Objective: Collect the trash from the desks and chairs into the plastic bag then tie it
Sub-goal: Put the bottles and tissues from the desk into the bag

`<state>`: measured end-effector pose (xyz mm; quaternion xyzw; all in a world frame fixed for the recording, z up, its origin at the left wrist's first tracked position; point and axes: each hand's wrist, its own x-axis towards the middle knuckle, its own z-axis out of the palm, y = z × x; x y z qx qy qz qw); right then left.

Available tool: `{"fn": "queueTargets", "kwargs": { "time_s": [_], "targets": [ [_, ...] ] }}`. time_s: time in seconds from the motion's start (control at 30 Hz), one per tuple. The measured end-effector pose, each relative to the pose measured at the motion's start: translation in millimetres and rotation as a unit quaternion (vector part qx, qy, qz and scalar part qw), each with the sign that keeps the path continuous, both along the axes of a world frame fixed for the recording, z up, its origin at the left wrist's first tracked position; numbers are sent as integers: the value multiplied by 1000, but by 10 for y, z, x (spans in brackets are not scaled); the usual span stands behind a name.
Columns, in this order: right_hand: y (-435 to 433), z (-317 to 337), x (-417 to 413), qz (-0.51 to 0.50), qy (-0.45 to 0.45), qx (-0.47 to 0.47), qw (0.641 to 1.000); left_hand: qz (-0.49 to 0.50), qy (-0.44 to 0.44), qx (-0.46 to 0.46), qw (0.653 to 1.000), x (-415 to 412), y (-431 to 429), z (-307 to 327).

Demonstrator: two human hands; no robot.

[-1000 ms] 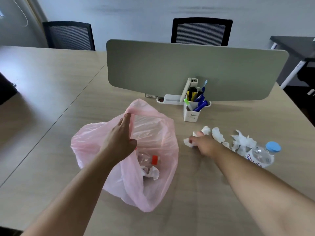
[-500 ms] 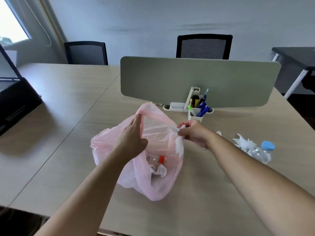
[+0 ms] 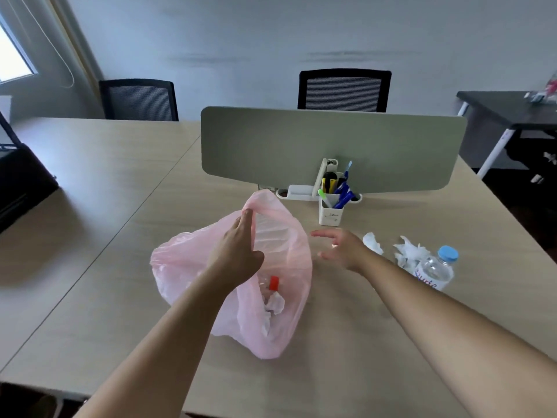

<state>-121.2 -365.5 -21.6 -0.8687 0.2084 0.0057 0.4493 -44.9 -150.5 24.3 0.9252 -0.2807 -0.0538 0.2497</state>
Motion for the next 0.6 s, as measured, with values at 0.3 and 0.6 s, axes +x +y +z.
{"fn": "queueTargets", "kwargs": {
  "time_s": [0.3, 0.6],
  "targets": [
    [-862, -503, -360, 60, 287, -299, 908, -20, 7, 19, 1000, 58, -363, -151],
    [-1156, -795, -30, 50, 336, -307, 889, -21, 12, 38, 999, 248, -401, -331]
  ]
}}
